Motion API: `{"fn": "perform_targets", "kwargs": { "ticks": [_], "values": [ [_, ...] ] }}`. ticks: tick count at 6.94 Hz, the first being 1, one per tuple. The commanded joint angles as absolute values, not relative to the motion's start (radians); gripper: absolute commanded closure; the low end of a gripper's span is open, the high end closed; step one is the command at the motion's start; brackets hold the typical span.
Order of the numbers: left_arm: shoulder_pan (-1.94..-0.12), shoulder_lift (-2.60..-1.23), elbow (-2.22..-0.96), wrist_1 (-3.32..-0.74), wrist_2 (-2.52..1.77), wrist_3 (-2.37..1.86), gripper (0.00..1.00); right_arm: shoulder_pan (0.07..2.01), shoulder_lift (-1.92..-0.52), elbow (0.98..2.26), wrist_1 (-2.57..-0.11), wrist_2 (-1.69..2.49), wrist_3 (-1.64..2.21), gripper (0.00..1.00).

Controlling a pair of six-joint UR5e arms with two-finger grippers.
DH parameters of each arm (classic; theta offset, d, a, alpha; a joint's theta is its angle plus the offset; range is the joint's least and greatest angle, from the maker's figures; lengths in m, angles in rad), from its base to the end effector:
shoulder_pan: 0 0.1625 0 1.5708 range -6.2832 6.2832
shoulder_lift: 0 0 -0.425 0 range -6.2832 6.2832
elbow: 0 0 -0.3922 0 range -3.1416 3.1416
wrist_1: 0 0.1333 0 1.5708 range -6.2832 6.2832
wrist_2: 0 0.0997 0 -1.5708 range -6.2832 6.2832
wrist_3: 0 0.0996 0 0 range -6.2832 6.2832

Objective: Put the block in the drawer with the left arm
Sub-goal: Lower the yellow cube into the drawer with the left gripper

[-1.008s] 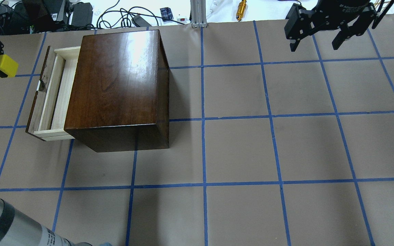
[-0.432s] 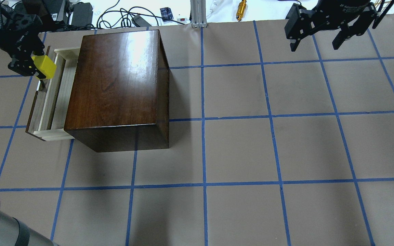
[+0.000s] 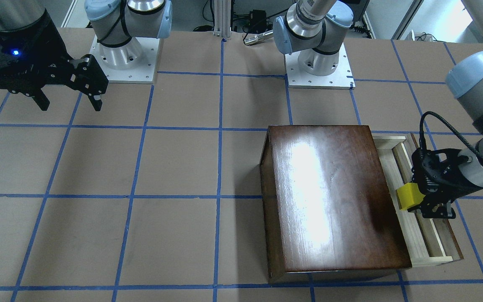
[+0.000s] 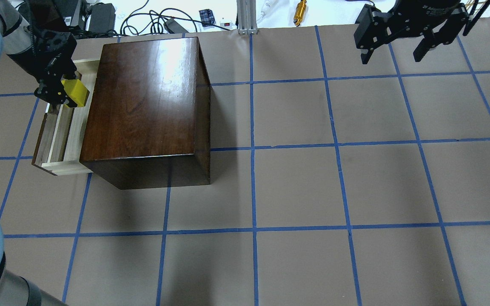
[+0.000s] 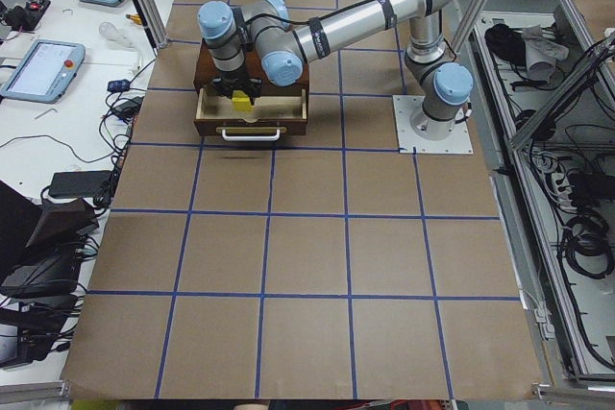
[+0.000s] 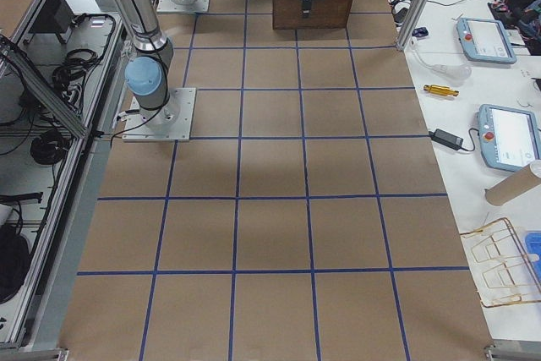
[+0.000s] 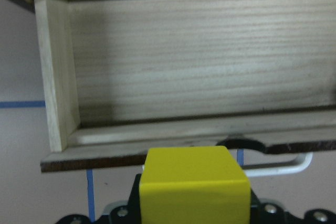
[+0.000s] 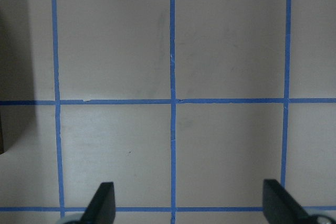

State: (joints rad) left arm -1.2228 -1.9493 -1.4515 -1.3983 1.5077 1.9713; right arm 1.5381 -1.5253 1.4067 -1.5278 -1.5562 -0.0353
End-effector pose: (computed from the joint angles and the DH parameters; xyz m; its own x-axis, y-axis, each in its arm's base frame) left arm 0.0826 -0.6369 0.3492 0.0522 0.9971 0.0553 0.9947 -0.0470 -0.0916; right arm 0.1178 -0.5198 0.5417 -0.9999 -0.0036 -0.0119 -0.0027 0.9971 -0.0760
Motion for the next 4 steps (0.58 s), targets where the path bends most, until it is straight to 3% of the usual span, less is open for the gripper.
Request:
{"fn": "perform_targets", "kwargs": {
  "ticks": [1,4],
  "values": [
    [-1.221,-1.945,-1.491,-1.385,1.509,1.970,1.00,1.539,-1.525,1.407,-1.528,-1.557,-0.035,0.00],
    [-1.218,-1.945,-1.499,-1.373,1.509,1.971,1.00,1.537,-1.525,1.407,-1.528,-1.555,-0.035,0.00]
  ]
}}
